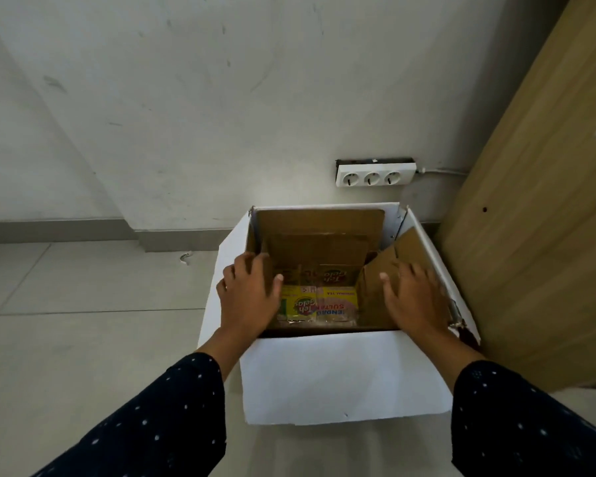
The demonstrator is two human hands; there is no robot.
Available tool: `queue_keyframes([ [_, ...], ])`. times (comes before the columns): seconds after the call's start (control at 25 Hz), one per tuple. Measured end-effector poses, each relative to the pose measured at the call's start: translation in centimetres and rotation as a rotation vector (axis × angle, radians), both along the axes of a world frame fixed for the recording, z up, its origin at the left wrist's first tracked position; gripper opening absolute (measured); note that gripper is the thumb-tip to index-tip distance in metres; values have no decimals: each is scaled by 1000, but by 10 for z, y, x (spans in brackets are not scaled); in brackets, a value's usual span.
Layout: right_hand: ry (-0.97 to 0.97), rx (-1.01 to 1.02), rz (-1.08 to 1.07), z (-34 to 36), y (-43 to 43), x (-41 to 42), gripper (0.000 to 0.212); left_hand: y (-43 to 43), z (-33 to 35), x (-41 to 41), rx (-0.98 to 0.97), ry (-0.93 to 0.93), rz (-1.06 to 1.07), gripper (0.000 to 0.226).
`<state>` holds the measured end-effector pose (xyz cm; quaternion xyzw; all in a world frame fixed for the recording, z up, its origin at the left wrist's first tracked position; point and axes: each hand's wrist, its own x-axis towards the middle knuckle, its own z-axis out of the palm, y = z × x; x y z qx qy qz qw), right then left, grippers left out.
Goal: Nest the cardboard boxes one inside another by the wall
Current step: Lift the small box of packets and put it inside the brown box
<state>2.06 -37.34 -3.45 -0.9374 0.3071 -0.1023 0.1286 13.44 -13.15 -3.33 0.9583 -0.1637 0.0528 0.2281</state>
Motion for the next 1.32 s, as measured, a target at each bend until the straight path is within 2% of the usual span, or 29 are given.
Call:
queue_keyframes([
  [0.12,-129,-27,79,-10,14,-20,54,3,-15,-39,101,-107,-160,55],
  [0.24,-33,-120,166,-32,29,-44,64,11,-33,-66,300,-134,-186,70],
  [0.32,42,-162,177,-44,32,-53,69,12,-39,-68,346,-124,-177,75],
  [0.64,126,-120,191,-44,-6,-18,83,-18,-43,-25,354,-72,-167,79],
  [1.08,143,-137,193,-45,-39,12,81,-49,-48,5,353,-68,-172,90],
  [1.2,227,-83,214,-35,-36,8,80,-46,-38,1,397,20,-206,90],
  [1.32,317,12,234,-19,-29,2,74,-39,-21,-12,443,137,-231,75],
])
